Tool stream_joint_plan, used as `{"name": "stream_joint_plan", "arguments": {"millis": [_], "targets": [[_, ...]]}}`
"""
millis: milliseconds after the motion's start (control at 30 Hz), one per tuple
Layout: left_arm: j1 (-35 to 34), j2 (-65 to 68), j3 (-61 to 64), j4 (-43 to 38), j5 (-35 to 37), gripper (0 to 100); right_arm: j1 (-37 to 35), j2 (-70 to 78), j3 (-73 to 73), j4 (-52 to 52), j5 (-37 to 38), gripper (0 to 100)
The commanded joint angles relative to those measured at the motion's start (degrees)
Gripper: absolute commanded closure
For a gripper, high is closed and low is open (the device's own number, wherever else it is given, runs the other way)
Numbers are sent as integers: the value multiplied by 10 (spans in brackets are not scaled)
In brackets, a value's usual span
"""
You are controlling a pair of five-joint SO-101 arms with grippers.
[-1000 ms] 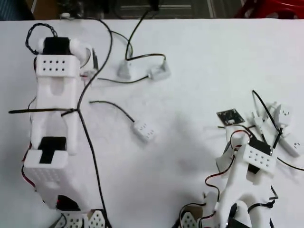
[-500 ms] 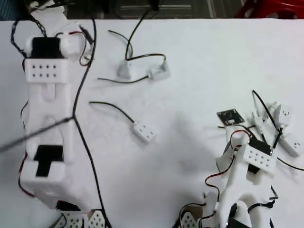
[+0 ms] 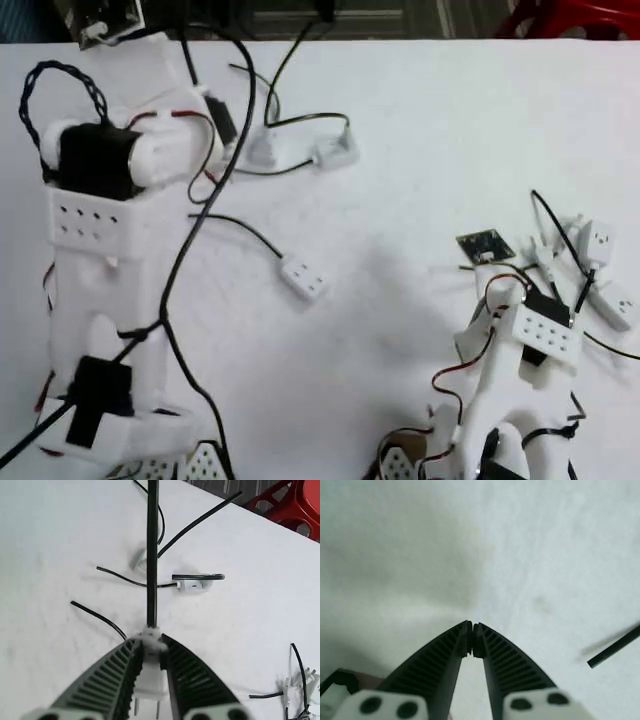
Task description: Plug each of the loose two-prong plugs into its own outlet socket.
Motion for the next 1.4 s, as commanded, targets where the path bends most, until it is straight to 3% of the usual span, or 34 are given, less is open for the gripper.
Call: {"name": "stream_joint_plan", "arguments": {"millis": [0,133,267,500,767,1133,1367], "targets": [[-3,-32,21,4,121,976,-7,-9,-7,-6,5,980],[-9,-32,57,4,284,976,-36,-9,-14,10,3,980],[-5,-32,98,4,368,976,-62,-9,-36,44,1,980],[-3,-43,131,10,396,975,-86,-9,-75,77,-1,980],[43,-214,173,-10,398,975,-102,-9,-84,79,-25,980],[30,-371,565,-317,440,976,-160,-9,-117,107,-28,980],[31,-519,824,-603,440,975,-218,-4,-254,211,-81,980]]}}
